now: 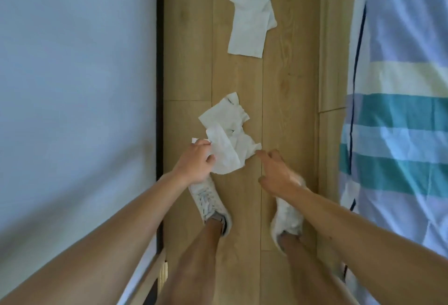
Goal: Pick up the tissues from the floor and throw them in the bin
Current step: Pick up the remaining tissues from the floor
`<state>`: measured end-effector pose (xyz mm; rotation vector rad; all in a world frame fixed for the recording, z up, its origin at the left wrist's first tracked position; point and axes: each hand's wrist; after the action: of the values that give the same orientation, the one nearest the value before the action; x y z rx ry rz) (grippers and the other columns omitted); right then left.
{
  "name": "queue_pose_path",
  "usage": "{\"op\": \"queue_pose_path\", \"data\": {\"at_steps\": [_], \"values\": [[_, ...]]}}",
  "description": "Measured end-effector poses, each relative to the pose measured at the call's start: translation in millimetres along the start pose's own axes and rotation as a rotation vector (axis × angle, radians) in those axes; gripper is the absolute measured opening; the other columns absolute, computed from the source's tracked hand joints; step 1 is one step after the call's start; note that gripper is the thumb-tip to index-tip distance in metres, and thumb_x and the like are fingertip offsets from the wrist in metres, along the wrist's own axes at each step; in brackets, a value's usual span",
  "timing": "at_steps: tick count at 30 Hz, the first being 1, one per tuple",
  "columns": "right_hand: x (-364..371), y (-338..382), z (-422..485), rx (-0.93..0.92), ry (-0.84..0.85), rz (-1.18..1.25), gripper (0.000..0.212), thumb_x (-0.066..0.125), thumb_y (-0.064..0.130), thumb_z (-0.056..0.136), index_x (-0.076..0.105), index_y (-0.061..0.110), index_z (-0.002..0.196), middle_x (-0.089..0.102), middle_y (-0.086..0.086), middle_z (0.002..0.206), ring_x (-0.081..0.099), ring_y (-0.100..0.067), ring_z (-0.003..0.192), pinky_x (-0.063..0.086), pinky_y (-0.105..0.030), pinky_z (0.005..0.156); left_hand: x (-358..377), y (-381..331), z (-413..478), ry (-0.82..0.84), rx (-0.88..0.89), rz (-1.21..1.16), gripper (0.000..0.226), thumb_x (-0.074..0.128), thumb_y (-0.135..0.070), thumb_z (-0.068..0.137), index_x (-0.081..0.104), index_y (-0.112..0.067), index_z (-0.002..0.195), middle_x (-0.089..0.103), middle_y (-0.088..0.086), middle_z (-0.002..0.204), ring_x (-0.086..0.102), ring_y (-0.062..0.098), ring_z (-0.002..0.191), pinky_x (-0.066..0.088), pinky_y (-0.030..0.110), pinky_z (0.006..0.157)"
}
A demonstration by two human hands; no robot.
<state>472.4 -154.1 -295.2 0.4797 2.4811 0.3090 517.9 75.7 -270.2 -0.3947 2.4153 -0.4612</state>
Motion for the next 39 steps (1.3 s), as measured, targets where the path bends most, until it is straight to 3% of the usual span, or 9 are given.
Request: {"op": "queue_pose_path", "data": {"at_steps": [7, 11, 17, 21, 24, 26, 31, 35, 39], "values": [[22.4, -17.3, 131.7, -0.355, -0.011, -0.537, 0.064, 0.065, 0.016, 0.083, 0.044, 0.013, 0.143, 0.036, -0.018, 0.149, 0.041, -0.032, 0.129, 0.039, -0.039, 0.093, -8.1, 27.3, 129.2, -0.036, 0.047, 0.19, 0.035, 0.046, -0.019, 0.1, 0.057, 0.003, 0.124, 0.056, 0.018, 0.134, 0.051, 0.034, 0.124, 0.043, 0.048, 0.102], [48.2, -19.2, 187.7, -0.66, 0.001, -0.814, 0.045, 0.07, 0.016, 0.083, 0.06, 0.01, 0.127, 0.042, -0.017, 0.147, 0.039, -0.034, 0.132, 0.038, -0.046, 0.102, 9.5, 37.1, 194.3, -0.069, 0.089, 0.386, 0.039, 0.051, -0.029, 0.098, 0.061, -0.002, 0.124, 0.06, 0.015, 0.127, 0.056, 0.03, 0.115, 0.046, 0.044, 0.098], [72.6, -17.4, 223.8, -1.115, -0.019, -0.958, 0.02, 0.081, 0.035, 0.073, 0.077, 0.027, 0.091, 0.065, -0.002, 0.123, 0.05, -0.022, 0.113, 0.047, -0.037, 0.086, 55.7, 50.7, 259.3, -0.215, 0.227, 0.593, 0.057, 0.068, -0.051, 0.08, 0.054, -0.011, 0.118, 0.061, 0.009, 0.118, 0.055, 0.026, 0.107, 0.048, 0.04, 0.087], [82.7, -18.5, 246.5, -1.283, -0.034, -0.945, 0.037, 0.078, 0.03, 0.076, 0.071, 0.021, 0.111, 0.056, -0.007, 0.138, 0.046, -0.025, 0.123, 0.046, -0.04, 0.092, 68.3, 63.6, 282.1, -0.288, 0.329, 0.609, 0.081, 0.076, -0.05, 0.073, 0.038, -0.014, 0.136, 0.052, 0.009, 0.128, 0.051, 0.027, 0.11, 0.052, 0.043, 0.087], [87.5, -22.6, 256.7, -1.331, -0.018, -0.927, 0.045, 0.076, 0.034, 0.08, 0.062, 0.024, 0.121, 0.063, -0.003, 0.127, 0.056, -0.02, 0.11, 0.048, -0.034, 0.085, 62.4, 76.2, 294.0, -0.35, 0.403, 0.521, 0.06, 0.071, -0.035, 0.083, 0.044, -0.016, 0.133, 0.054, 0.008, 0.122, 0.054, 0.026, 0.1, 0.049, 0.036, 0.07], [88.3, -26.1, 258.6, -1.345, 0.002, -0.893, 0.041, 0.073, 0.031, 0.082, 0.06, 0.022, 0.12, 0.068, -0.003, 0.115, 0.061, -0.019, 0.099, 0.049, -0.033, 0.082, 55.0, 80.6, 298.6, -0.376, 0.432, 0.443, 0.041, 0.063, -0.024, 0.089, 0.052, -0.016, 0.127, 0.057, 0.007, 0.116, 0.059, 0.025, 0.094, 0.048, 0.035, 0.065], [77.6, -20.4, 262.2, -1.295, 0.06, -0.819, 0.031, 0.072, 0.022, 0.082, 0.062, 0.016, 0.111, 0.07, -0.006, 0.102, 0.066, -0.022, 0.086, 0.052, -0.036, 0.075, 18.8, 85.9, 307.4, -0.491, 0.38, 0.053, 0.022, 0.06, -0.013, 0.09, 0.066, -0.008, 0.111, 0.058, 0.01, 0.104, 0.059, 0.026, 0.083, 0.049, 0.039, 0.069], [21.4, 10.1, 282.3, -1.032, -0.152, -0.192, 0.012, 0.065, 0.012, 0.081, 0.068, 0.011, 0.093, 0.065, -0.005, 0.086, 0.061, -0.021, 0.073, 0.048, -0.035, 0.061, -27.5, 87.9, 311.4, -0.642, 0.257, -0.213, 0.011, 0.061, -0.014, 0.088, 0.066, -0.007, 0.096, 0.057, 0.008, 0.098, 0.057, 0.02, 0.082, 0.039, 0.018, 0.064], [-54.8, 42.5, 310.7, -0.612, -0.472, 0.493, 0.005, 0.068, 0.009, 0.085, 0.065, 0.006, 0.083, 0.068, -0.006, 0.077, 0.065, -0.021, 0.07, 0.052, -0.039, 0.062, -63.0, 75.1, 307.7, -0.679, 0.199, -0.427, 0.024, 0.056, -0.011, 0.09, 0.066, -0.007, 0.111, 0.07, 0.012, 0.107, 0.067, 0.027, 0.096, 0.055, 0.04, 0.079]]}}
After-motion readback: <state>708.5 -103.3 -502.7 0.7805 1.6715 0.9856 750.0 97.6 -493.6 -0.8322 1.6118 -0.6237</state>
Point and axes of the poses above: each hand's wrist, its own z-axis towards the middle knuckle, its own x-axis out of the palm, y = z × x
